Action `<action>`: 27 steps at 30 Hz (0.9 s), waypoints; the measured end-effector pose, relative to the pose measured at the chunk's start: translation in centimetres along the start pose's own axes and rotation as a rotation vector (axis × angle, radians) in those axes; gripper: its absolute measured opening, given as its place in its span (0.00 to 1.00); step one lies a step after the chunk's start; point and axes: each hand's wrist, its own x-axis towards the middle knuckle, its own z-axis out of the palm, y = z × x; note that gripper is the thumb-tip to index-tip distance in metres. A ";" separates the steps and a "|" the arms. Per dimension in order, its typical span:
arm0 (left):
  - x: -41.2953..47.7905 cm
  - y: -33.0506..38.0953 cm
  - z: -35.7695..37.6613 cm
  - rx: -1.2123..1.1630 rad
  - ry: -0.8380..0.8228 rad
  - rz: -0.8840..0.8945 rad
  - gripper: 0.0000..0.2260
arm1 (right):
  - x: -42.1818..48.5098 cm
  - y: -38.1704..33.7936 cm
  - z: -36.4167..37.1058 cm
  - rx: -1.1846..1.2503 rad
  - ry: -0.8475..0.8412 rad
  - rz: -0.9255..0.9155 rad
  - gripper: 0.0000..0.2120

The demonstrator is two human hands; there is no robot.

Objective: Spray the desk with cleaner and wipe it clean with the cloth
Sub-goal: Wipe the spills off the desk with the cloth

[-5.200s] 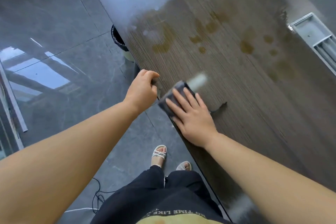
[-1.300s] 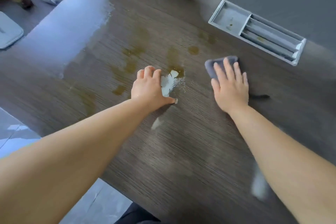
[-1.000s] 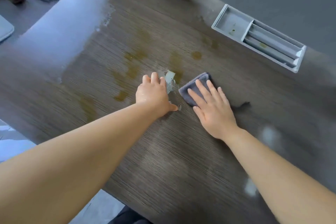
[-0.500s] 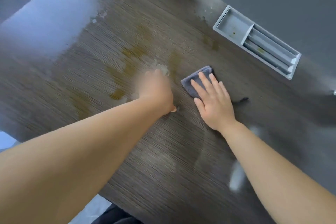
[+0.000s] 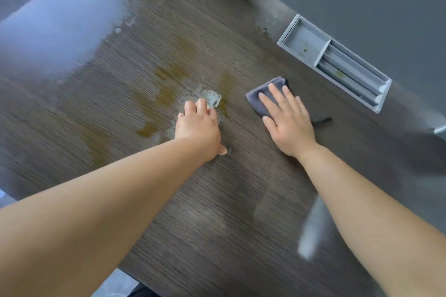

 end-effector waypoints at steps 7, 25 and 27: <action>-0.3 0.1 -0.2 0.012 -0.009 -0.017 0.43 | 9.8 -3.5 -1.5 0.068 0.039 0.447 0.25; -0.3 -0.1 0.1 -0.049 0.036 -0.039 0.44 | 1.8 -4.1 0.6 -0.003 0.059 -0.138 0.25; -0.3 -0.2 0.3 -0.061 0.054 -0.031 0.44 | 0.3 -1.8 0.6 -0.023 0.030 -0.189 0.26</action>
